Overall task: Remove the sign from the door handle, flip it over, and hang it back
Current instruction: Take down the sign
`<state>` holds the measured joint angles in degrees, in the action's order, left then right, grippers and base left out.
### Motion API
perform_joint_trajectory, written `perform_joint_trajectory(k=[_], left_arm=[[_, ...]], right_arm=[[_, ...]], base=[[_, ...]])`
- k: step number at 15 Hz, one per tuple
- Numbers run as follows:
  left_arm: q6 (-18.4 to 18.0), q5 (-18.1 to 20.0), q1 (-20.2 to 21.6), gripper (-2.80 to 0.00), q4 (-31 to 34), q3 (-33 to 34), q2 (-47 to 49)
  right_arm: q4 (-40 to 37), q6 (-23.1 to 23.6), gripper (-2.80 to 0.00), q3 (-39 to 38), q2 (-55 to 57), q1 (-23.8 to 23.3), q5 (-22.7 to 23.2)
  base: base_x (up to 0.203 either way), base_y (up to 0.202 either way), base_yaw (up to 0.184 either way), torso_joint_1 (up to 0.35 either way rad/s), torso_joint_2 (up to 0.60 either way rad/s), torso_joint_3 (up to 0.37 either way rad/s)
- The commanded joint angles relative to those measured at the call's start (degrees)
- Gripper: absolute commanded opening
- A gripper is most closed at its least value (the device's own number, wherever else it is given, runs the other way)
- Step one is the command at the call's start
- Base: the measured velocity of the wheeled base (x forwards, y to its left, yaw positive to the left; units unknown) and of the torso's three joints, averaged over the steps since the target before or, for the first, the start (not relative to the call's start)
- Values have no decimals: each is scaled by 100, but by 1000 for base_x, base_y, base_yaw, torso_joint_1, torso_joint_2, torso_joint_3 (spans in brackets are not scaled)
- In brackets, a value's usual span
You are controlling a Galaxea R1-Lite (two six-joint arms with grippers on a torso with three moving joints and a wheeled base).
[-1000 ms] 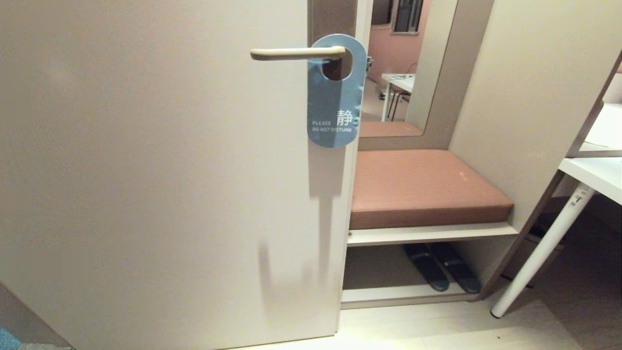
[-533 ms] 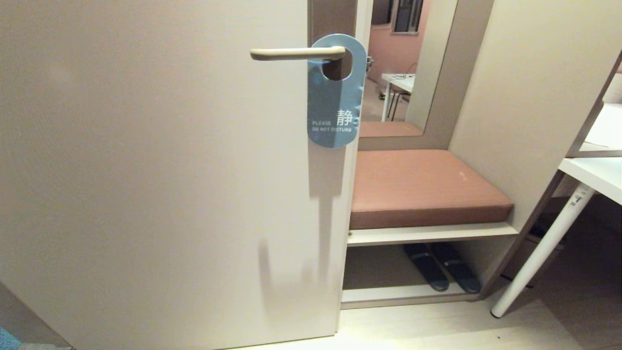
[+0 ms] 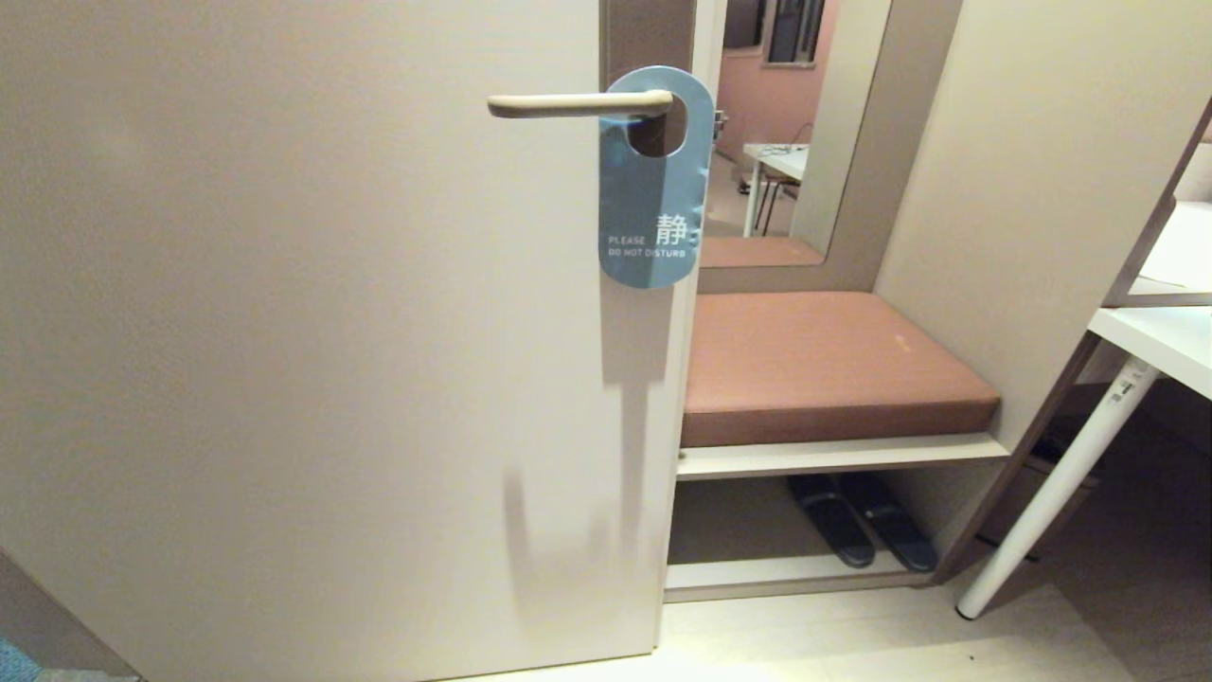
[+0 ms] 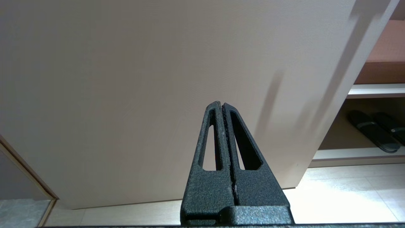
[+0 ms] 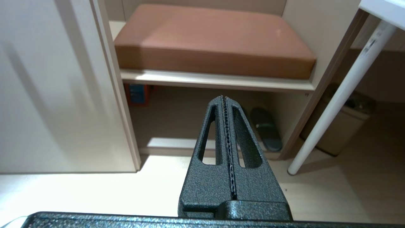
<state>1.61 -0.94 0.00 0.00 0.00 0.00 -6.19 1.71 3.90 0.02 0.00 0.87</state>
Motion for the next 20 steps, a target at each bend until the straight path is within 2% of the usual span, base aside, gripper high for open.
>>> perform_joint_trajectory(k=[1, 6, 12, 14, 17, 20], left_arm=[[6, -3, 0, -280, 0, 0, 0], [3, -3, 0, -280, 0, 0, 0], [6, -3, 0, -280, 0, 0, 0], [1, -3, 0, -280, 0, 0, 0], [6, -3, 0, -280, 0, 0, 0], [-3, -9, 0, -280, 0, 0, 0]], right_arm=[[-255, -6, -280, 311, 76, 0, 14], [-399, -11, -280, 1479, 1280, 7, -23], [-366, 0, -280, 3869, 3580, 9, -55], [-366, -5, -280, 4457, 4252, 8, -252], [-367, -229, -280, 5140, 5177, -74, -580], [-363, -474, -280, 5710, 6162, -374, -627]], base=[[0, 0, 0, 0, 0, 0], [0, 0, 0, 0, 0, 0], [0, 0, 0, 0, 0, 0], [0, 0, 0, 0, 0, 0], [0, 0, 0, 0, 0, 0], [0, 0, 0, 0, 0, 0]])
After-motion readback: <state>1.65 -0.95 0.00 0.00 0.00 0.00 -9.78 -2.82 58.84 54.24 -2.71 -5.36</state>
